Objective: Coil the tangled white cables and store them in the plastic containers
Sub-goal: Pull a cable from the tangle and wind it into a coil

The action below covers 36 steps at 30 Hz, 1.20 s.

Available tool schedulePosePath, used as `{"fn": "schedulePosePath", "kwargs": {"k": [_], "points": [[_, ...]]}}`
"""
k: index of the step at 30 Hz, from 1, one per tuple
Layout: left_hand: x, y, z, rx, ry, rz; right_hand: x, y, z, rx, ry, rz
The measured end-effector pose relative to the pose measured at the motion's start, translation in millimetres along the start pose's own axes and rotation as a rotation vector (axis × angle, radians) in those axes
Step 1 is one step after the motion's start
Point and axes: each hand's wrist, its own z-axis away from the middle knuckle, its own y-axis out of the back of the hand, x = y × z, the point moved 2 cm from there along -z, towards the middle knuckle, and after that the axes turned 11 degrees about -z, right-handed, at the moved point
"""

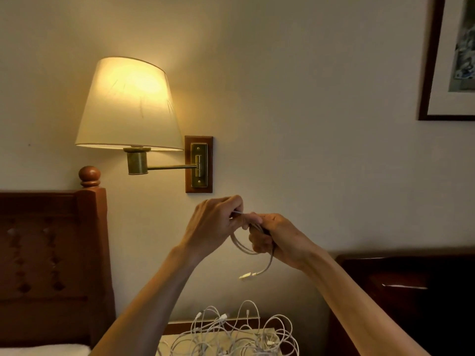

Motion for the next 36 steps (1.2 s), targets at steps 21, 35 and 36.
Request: {"fn": "schedulePosePath", "kwargs": {"k": [21,35,36], "points": [[-79.3,-47.0,120.0,-0.122,0.315,0.167,3.3,26.2,9.8,0.054,-0.054,-0.692],[38.2,0.8,55.8,-0.234,-0.062,-0.193,37.0,-6.4,-6.4,0.197,0.059,0.198],[32.9,1.8,55.2,-0.205,-0.061,-0.192,38.7,-6.3,-4.4,0.176,0.049,0.208]]}}
